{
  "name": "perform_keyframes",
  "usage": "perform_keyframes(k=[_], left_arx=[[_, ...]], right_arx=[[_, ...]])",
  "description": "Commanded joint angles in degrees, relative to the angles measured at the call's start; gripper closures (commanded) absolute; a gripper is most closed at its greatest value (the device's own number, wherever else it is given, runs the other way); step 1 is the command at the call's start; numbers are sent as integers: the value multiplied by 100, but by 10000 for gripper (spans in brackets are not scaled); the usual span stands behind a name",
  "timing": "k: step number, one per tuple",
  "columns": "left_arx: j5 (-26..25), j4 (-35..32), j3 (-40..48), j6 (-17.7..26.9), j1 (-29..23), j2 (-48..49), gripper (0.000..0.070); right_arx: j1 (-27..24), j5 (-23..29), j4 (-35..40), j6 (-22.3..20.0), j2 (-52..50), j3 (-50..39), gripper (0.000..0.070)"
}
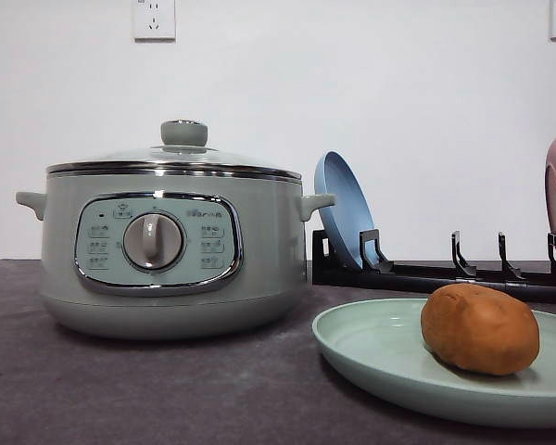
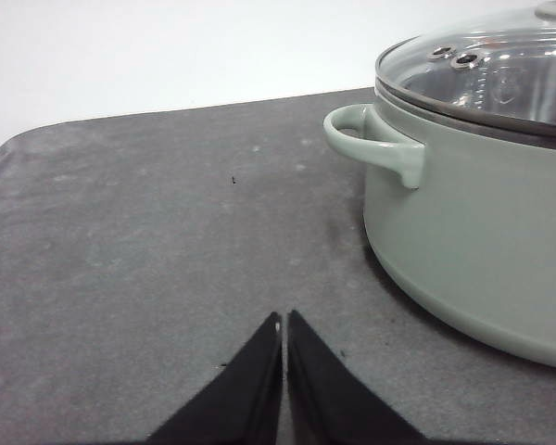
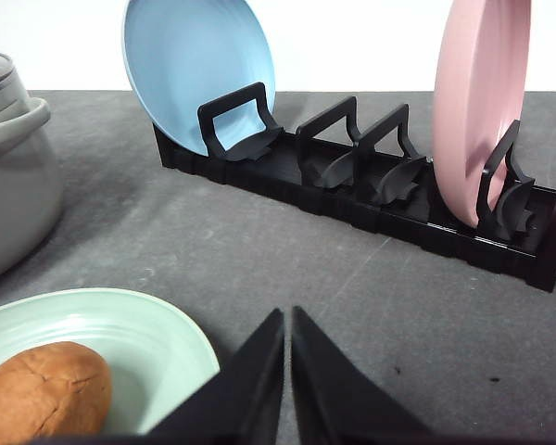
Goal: Transfer potato from steamer to green plate
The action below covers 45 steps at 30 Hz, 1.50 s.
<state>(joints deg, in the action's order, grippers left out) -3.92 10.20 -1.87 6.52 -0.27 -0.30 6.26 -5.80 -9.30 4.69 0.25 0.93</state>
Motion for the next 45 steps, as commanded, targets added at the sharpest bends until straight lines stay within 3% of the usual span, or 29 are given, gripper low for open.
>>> perform_keyframes(k=[1, 45], left_arx=[[11, 46, 118, -15, -13, 13, 700], [11, 46, 118, -15, -13, 12, 700]], right_arx=[[-2, -4, 33, -28, -4, -28, 700], [-2, -4, 33, -29, -4, -28, 700]])
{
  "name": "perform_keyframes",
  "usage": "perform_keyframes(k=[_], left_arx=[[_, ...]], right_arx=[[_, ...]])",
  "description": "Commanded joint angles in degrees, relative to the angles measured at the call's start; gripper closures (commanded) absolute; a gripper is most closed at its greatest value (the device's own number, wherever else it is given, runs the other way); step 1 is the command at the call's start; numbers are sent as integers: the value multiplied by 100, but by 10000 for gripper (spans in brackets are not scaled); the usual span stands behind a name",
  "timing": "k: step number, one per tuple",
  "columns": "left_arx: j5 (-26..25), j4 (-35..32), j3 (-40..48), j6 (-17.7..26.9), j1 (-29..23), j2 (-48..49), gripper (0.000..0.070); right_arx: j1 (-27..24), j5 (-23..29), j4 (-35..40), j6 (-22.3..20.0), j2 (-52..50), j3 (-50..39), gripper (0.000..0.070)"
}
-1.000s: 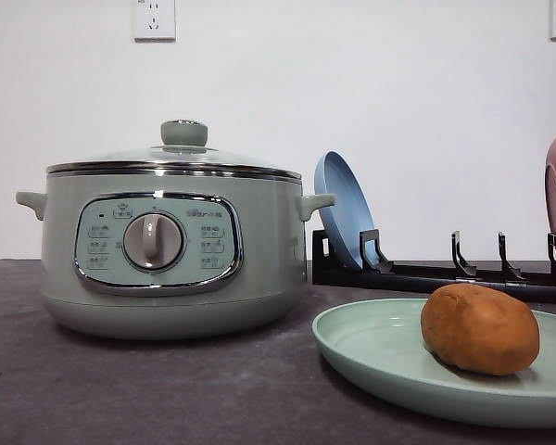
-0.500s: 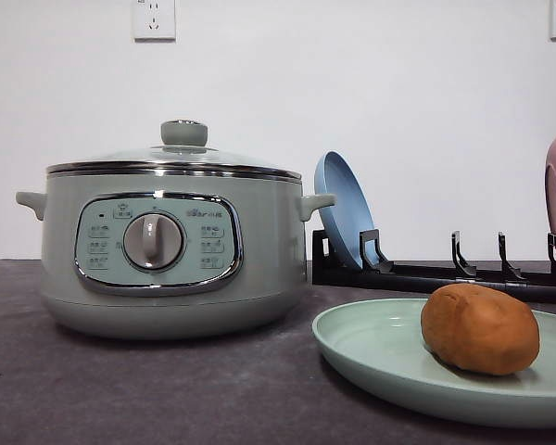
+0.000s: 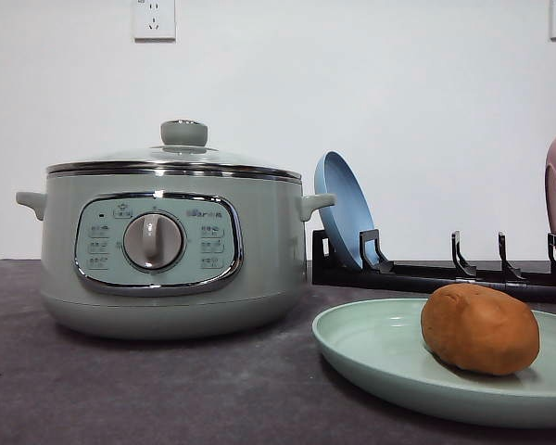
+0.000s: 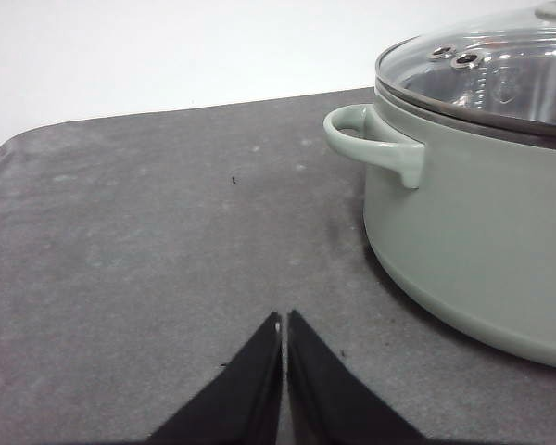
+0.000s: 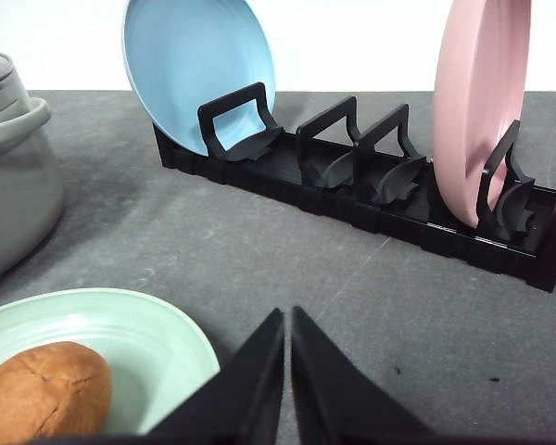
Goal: Transfer potato from steamer to green plate
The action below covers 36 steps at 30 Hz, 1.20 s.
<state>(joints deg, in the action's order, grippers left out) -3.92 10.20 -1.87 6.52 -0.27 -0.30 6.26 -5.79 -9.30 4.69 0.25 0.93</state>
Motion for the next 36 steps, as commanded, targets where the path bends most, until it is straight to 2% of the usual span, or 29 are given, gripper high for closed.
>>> perform_keyframes(k=[1, 36], left_arx=[[11, 46, 118, -15, -13, 11, 700], [11, 46, 118, -15, -13, 11, 700]], right_arx=[[-2, -5, 33, -31, -4, -28, 700], [-2, -3, 33, -30, -4, -27, 700]])
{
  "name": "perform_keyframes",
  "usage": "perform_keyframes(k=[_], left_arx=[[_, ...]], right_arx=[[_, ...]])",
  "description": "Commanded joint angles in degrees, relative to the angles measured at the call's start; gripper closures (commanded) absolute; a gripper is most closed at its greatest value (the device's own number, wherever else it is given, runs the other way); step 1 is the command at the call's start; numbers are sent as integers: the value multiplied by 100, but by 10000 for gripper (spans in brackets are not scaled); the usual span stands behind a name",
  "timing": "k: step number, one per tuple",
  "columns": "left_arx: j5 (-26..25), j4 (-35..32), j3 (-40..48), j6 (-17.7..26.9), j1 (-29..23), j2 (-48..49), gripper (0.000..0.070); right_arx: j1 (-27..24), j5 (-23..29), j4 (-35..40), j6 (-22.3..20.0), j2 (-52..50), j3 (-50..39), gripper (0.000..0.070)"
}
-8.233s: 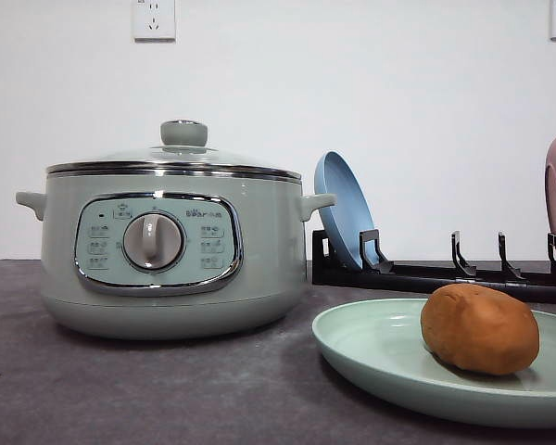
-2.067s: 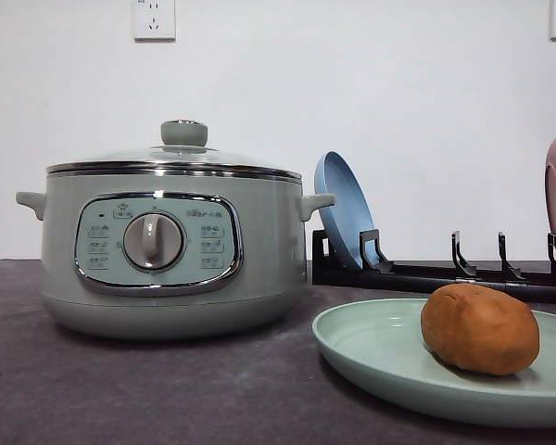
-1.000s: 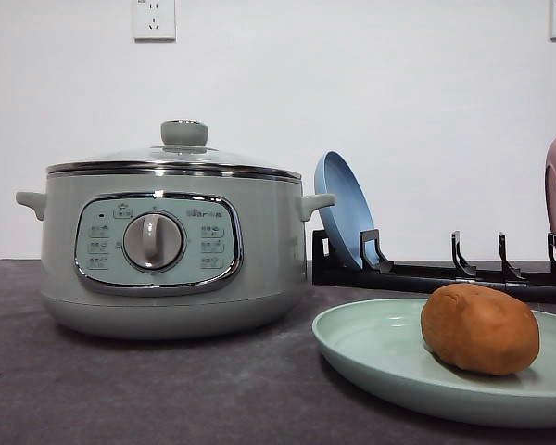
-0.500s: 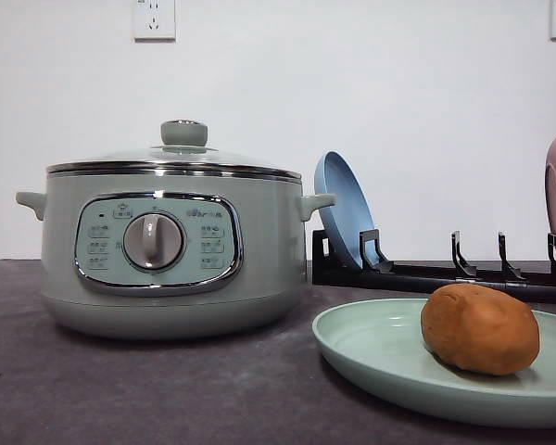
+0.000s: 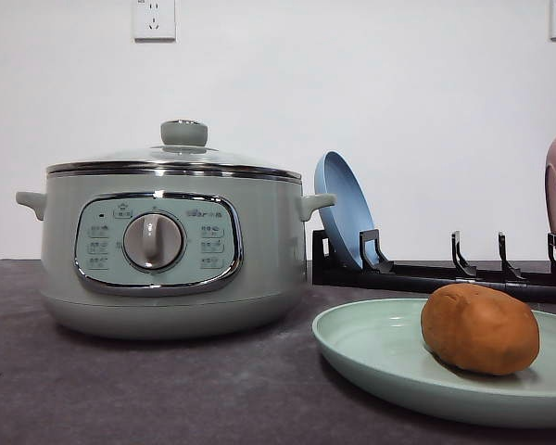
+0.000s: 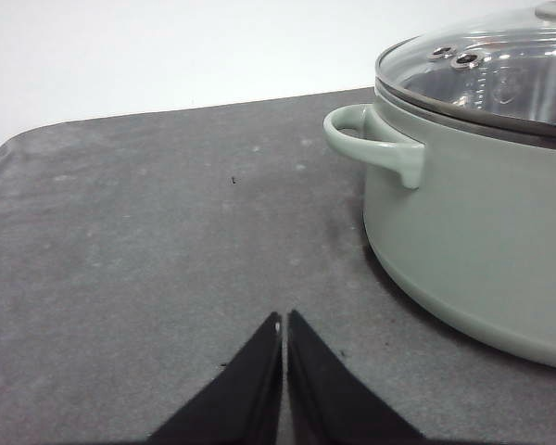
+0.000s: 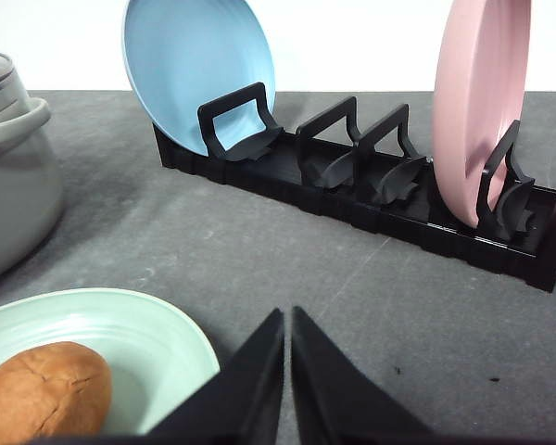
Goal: Transfer potato from steamer to green plate
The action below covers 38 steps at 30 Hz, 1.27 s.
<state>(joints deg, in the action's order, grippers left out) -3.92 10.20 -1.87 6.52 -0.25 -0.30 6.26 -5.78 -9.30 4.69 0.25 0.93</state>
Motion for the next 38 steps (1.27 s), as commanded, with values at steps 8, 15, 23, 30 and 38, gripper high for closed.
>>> perform_keyframes(k=[8, 15, 23, 30, 38], left_arx=[[11, 46, 118, -15, -15, 11, 700], [11, 46, 118, -15, -15, 11, 700], [10, 46, 118, -15, -15, 11, 700], [11, 46, 118, -15, -15, 11, 700], [11, 46, 118, -15, -15, 12, 700]], right_arx=[[-2, -5, 33, -30, -4, -28, 700], [-2, -5, 33, -28, -4, -28, 700], [-2, -5, 33, -31, -4, -26, 700], [-2, -6, 33, -28, -4, -28, 700], [-2, -7, 33, -30, -4, -28, 700]])
